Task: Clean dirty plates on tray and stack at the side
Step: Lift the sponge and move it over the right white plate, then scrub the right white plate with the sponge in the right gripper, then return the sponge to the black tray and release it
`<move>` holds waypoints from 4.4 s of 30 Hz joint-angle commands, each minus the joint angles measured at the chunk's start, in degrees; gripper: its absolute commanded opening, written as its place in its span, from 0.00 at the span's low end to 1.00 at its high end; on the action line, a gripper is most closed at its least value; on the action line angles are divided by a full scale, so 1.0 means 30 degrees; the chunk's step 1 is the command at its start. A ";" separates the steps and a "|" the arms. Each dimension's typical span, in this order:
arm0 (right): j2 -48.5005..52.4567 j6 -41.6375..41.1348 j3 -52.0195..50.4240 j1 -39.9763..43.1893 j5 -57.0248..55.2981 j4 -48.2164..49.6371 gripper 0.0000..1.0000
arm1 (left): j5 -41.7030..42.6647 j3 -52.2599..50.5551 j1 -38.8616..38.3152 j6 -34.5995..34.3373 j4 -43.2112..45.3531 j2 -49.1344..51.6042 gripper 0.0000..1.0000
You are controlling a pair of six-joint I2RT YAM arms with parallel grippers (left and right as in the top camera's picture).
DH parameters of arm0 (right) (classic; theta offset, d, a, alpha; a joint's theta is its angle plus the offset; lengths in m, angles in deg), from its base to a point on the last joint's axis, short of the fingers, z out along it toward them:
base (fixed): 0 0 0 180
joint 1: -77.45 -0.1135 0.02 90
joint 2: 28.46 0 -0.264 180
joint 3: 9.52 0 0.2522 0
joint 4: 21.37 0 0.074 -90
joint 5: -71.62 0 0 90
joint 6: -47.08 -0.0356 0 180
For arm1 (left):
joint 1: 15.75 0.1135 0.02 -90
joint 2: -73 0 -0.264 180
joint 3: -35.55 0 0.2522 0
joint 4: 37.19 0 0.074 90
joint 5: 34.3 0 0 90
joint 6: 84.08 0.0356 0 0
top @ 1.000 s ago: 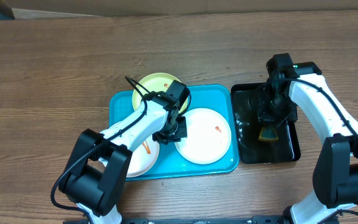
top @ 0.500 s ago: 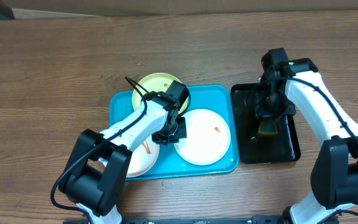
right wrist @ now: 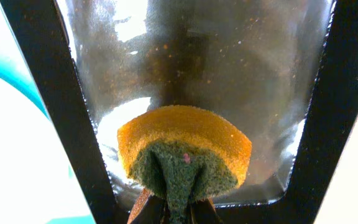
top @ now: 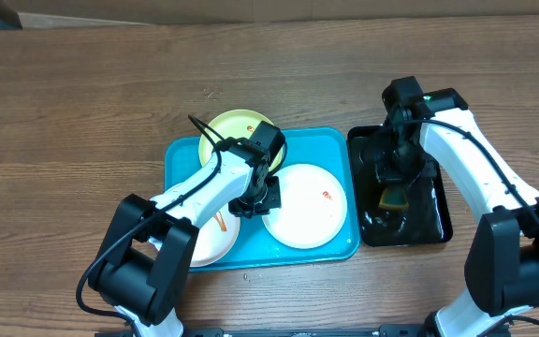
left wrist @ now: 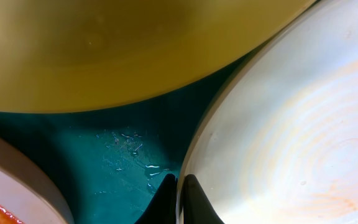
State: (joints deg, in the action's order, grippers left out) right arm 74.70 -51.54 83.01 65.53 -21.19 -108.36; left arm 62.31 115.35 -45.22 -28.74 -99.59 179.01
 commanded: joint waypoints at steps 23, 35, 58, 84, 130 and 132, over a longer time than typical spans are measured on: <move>-0.0131 -0.0634 0.1800 -0.3534 0.3606 0.1807 0.04 | -0.0204 0.0044 0.0219 -0.0466 0.0160 0.0109 0.04; -0.0124 -0.1719 0.0590 -0.7949 -0.2259 0.3825 0.04 | -0.0277 0.0044 0.0211 -0.0430 -0.0007 0.0109 0.04; -0.0124 -0.1734 -0.3395 -0.8233 -0.3045 0.7359 0.29 | -0.0248 0.0044 0.0211 -0.0386 -0.0066 0.0109 0.04; -0.0087 -0.3155 -0.5537 -0.8240 -0.2040 0.9289 0.05 | -0.0211 0.0044 0.0211 -0.0379 -0.0073 0.0109 0.04; -0.0095 0.0539 -0.1763 -0.3541 1.3639 0.8276 0.04 | -0.0211 0.0044 0.0204 -0.0160 0.0087 0.0109 0.04; -0.0095 0.0845 -0.1129 -0.2987 1.3697 0.7322 0.04 | -0.0211 0.0044 0.0204 -0.0160 0.0087 0.0109 0.04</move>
State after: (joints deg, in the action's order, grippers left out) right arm 74.74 -51.45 76.76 54.97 13.52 -84.89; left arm 62.53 115.35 -44.87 -28.89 -99.37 179.01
